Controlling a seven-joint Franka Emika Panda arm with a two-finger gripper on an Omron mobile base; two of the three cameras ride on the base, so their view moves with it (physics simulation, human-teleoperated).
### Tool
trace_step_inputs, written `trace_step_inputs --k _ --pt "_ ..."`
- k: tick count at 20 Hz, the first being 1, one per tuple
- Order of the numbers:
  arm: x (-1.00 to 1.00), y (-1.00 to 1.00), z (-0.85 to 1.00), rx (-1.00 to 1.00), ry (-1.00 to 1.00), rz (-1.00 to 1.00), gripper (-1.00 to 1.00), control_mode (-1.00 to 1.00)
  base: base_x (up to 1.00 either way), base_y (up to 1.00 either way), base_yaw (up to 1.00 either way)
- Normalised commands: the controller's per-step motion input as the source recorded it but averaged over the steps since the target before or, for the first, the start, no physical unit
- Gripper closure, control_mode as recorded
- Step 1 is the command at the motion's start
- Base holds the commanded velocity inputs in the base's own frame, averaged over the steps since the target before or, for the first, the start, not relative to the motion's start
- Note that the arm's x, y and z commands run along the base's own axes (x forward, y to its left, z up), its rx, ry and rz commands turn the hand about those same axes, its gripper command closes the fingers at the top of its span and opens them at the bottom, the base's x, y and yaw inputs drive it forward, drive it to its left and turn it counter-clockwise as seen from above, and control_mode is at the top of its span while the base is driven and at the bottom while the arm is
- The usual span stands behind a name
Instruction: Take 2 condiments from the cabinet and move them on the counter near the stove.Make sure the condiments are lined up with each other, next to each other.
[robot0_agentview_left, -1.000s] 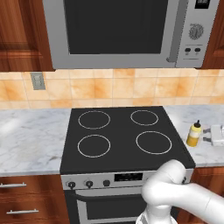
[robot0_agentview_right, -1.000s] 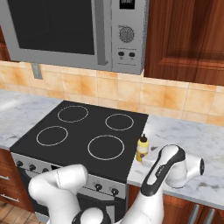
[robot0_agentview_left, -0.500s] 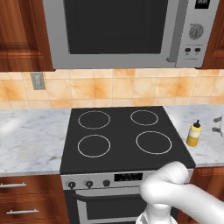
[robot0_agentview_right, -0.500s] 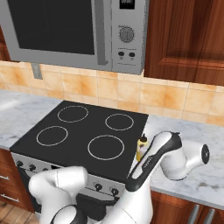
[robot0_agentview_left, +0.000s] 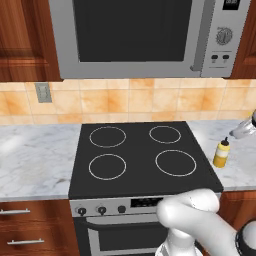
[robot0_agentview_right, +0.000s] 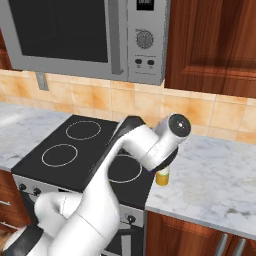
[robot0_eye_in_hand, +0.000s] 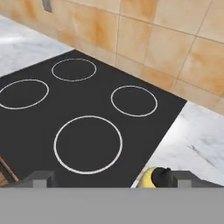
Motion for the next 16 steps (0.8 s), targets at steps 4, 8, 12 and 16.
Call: trace_step_inputs --k 4,8,12,16 --pt "-0.1 0.9 0.4 -0.27 0.22 -0.37 -1.0 -1.0 0.0 0.0 0.0" --pt "-0.18 0.86 0.17 -0.24 0.09 -0.39 -1.0 -1.0 0.0 0.0 0.0" --pt "-0.29 0.53 0.1 -0.15 0.0 -0.42 -1.0 -1.0 0.0 0.0 0.0" --pt "-0.14 0.46 0.2 -0.06 0.0 -0.38 -1.0 -1.0 0.0 0.0 0.0"
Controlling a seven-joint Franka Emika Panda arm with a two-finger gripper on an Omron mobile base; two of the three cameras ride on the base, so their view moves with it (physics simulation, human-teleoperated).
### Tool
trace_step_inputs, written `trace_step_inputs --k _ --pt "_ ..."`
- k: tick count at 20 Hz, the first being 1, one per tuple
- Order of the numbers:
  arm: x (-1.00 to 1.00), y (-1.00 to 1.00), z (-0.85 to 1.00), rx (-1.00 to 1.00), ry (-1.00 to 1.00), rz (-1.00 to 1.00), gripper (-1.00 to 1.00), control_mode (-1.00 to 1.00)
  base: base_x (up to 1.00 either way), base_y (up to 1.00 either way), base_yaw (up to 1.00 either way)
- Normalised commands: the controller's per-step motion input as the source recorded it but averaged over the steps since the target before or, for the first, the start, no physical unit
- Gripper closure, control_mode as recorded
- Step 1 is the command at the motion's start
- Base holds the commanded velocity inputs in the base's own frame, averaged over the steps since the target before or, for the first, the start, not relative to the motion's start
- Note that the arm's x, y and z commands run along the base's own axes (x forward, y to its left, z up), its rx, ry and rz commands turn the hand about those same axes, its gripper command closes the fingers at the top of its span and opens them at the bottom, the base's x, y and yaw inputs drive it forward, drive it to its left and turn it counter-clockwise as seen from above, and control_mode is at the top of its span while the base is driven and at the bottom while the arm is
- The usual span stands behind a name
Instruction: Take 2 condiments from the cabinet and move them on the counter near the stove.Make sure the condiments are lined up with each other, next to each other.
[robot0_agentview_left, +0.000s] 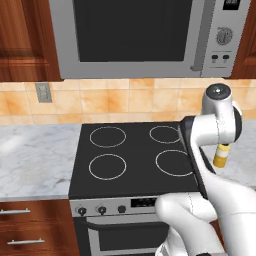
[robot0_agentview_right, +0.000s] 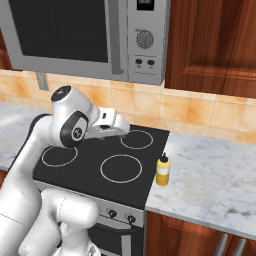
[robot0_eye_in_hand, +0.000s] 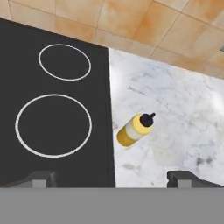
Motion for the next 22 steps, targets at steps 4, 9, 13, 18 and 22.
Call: trace_step_inputs --k 4,9,13,18,22 --pt "-0.23 0.39 0.3 -0.02 -0.11 -0.17 -1.0 -1.0 0.0 0.0 0.0" --pt "-0.27 0.12 0.36 0.04 -0.31 0.0 -1.0 -1.0 0.0 0.0 0.0" --pt "-0.22 0.12 0.27 0.19 -0.17 0.05 -1.0 -1.0 0.0 0.0 0.0" --pt "-0.03 0.26 0.42 0.22 0.01 0.07 -1.0 -1.0 0.0 0.0 0.0" --pt "-0.14 0.45 0.46 0.03 0.02 0.01 -1.0 -1.0 0.0 0.0 0.0"
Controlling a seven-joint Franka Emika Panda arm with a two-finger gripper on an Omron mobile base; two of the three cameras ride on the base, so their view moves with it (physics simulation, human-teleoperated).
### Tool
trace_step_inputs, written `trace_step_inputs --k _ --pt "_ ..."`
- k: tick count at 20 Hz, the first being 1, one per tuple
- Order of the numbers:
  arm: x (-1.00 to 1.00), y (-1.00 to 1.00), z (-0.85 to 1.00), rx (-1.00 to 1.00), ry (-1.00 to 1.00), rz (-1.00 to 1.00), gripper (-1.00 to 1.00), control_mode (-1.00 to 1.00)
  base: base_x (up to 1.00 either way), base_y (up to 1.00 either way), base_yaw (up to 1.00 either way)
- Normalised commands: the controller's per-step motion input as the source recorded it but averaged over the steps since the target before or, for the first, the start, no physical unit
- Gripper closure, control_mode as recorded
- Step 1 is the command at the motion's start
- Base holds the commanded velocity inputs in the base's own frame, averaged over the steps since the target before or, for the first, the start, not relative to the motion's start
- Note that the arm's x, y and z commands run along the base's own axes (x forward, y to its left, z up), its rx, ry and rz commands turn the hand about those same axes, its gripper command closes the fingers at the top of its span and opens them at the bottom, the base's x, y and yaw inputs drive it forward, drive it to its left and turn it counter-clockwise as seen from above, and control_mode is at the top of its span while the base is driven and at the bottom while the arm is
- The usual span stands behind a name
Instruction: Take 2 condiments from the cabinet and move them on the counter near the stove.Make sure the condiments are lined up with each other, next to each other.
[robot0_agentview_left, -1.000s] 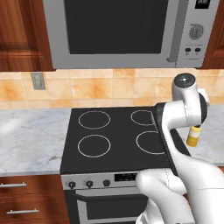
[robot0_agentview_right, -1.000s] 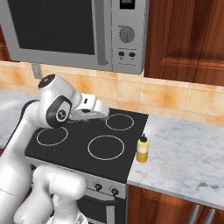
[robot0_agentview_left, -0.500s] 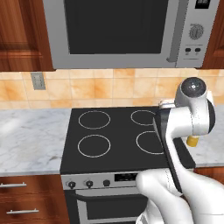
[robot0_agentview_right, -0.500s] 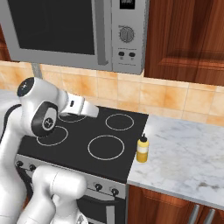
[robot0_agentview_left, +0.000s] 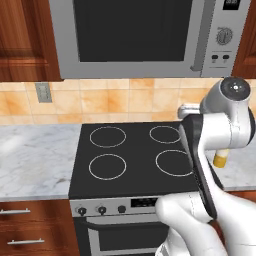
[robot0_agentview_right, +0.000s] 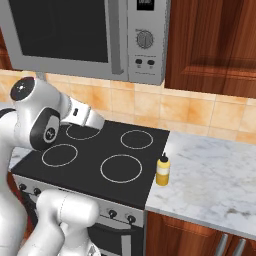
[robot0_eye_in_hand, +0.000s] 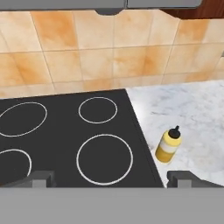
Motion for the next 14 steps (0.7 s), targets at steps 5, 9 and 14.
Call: trace_step_inputs --k 5,9,14 --pt "-0.4 0.44 0.16 -0.01 0.0 0.06 -1.0 -1.0 0.0 0.0 0.0" --pt "-0.3 0.17 0.0 0.0 0.09 0.13 -1.0 -1.0 0.0 0.0 0.0" --pt "-0.2 0.07 -0.02 0.0 0.04 0.2 -1.0 -1.0 0.0 0.0 0.0"
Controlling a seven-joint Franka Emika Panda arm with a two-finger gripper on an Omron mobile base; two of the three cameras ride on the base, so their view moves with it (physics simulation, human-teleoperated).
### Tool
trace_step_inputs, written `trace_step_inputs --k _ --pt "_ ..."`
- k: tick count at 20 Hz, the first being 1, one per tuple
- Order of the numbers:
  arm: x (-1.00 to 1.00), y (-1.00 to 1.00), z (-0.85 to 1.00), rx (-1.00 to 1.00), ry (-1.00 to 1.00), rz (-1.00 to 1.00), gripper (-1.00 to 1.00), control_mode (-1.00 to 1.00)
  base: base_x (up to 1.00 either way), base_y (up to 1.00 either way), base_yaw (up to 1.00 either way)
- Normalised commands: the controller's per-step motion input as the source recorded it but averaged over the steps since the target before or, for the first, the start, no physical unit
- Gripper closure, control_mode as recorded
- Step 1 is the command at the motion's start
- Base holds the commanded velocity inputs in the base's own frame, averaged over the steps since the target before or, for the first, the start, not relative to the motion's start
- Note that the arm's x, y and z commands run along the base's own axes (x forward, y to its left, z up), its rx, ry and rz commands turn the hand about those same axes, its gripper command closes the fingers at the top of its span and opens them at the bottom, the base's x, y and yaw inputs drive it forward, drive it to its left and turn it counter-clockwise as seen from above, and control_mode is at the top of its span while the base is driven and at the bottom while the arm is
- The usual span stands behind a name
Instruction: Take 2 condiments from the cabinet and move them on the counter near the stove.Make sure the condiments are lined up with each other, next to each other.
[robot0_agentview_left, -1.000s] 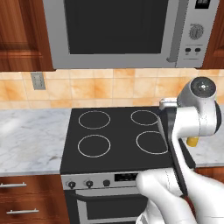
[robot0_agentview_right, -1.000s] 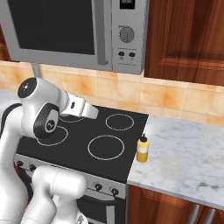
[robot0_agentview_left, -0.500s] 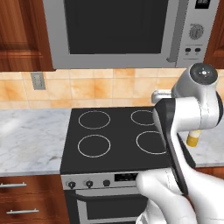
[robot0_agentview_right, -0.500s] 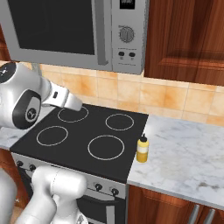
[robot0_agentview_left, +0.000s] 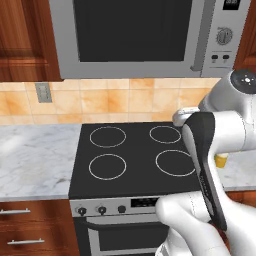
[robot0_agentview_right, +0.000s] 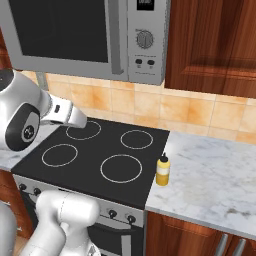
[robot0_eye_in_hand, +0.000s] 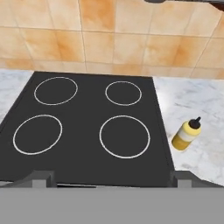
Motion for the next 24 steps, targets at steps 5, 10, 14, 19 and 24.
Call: trace_step_inputs --k 5,10,14,19,24 --pt "-0.26 0.12 -0.03 0.0 0.0 0.12 -1.0 -1.0 0.0 0.0 0.0" --pt "-0.03 0.04 -0.1 0.0 -0.01 0.08 -1.0 -1.0 0.0 0.0 0.0" --pt "0.03 0.0 0.0 0.0 0.01 0.0 -1.0 -1.0 0.0 0.0 0.0" --pt "-0.04 0.0 0.0 0.0 0.0 0.0 -1.0 1.0 -0.23 0.0 0.0" --pt "0.0 0.0 0.0 0.0 0.0 0.0 -1.0 1.0 -0.68 0.06 0.0"
